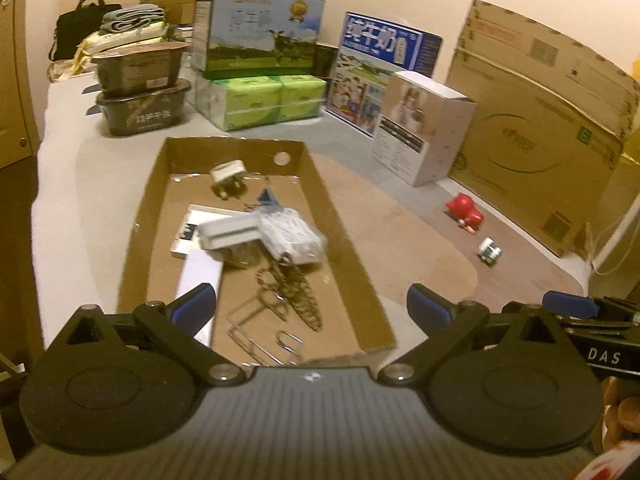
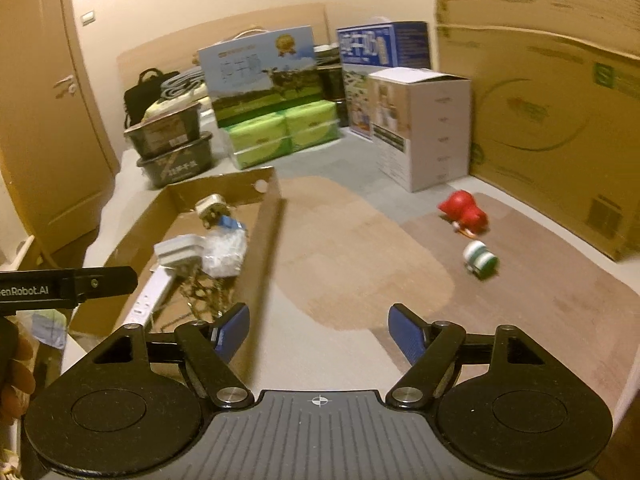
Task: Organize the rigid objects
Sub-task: 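Withdraw both tools toward the red cat figurine and green tape roll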
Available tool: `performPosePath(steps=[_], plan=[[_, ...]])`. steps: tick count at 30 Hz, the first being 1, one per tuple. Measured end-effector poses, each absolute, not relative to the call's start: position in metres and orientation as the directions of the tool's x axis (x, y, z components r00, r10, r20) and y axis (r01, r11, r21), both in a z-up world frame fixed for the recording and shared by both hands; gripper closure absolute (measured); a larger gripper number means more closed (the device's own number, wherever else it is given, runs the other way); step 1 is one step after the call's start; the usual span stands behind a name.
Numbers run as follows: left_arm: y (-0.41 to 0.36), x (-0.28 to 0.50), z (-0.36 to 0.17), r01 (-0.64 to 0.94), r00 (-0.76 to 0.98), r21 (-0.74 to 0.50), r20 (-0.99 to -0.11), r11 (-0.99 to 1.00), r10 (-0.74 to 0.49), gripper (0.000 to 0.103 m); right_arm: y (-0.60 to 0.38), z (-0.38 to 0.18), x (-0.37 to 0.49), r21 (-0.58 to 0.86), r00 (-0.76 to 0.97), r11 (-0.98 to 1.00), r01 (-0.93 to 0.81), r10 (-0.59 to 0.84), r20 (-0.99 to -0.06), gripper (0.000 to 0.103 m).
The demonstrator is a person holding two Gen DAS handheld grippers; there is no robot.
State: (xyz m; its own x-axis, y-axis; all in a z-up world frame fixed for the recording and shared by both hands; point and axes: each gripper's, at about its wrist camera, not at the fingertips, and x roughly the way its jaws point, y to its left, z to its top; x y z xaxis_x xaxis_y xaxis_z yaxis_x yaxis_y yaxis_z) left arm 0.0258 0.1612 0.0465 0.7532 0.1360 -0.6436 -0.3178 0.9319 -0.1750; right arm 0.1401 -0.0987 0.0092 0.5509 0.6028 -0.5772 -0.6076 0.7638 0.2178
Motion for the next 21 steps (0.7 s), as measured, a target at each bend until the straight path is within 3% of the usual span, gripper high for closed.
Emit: performPosePath(steps=[21], plan=[[0.1,0.053,0.057,-0.178,0.776,-0.157,-0.629,0.972,0.04,0.002,-0.179,0.01,0.149,0.254,0.637,0.846,-0.469,0.523,-0.566,0.027]])
